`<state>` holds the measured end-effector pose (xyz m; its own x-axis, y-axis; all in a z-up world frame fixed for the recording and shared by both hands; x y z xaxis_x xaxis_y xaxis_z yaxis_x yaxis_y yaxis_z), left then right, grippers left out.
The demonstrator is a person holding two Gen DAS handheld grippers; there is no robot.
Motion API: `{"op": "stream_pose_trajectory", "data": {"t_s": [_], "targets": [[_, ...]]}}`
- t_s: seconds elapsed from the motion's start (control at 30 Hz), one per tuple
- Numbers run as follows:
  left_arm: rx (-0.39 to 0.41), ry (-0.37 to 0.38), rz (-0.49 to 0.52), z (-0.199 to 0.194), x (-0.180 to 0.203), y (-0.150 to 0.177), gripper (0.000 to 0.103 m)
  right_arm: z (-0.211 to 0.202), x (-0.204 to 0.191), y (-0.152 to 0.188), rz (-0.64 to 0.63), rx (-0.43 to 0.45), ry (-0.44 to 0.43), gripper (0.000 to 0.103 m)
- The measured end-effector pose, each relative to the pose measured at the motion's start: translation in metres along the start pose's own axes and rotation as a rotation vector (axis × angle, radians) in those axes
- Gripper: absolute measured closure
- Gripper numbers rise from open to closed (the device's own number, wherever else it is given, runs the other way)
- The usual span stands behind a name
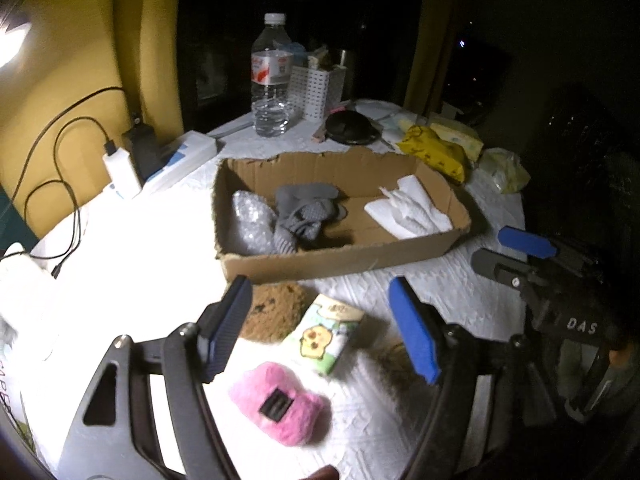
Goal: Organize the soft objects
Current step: 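Open both tools and withdraw them from the box, then grasp the pink plush with the left tool while the right tool grasps the cotton-swab bag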
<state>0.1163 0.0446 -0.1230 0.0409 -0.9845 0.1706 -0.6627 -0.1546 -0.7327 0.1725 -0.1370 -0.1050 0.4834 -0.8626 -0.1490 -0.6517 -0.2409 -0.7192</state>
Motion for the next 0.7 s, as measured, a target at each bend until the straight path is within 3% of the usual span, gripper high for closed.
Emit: {"op": "stream_pose_trajectory", "data": {"t_s": [0.7], "targets": [[-0.085, -0.026, -0.015, -0.006, -0.021, 0.059, 0.031, 0.003, -0.043, 0.045, -0.019, -0.056, -0.052, 0.028]]}}
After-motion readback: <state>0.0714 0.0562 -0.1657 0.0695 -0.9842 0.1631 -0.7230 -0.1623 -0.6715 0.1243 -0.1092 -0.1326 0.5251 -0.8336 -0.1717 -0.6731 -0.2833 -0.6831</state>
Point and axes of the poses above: each gripper's, at about its wrist camera, not at the fingertips, and z roughly the way its jaws point, x to its right, y to its underside, the point moved 3 cm from there along z, roughly the way its jaws point, and after that the axes turned 4 degrees about x, right-handed, at the moved point
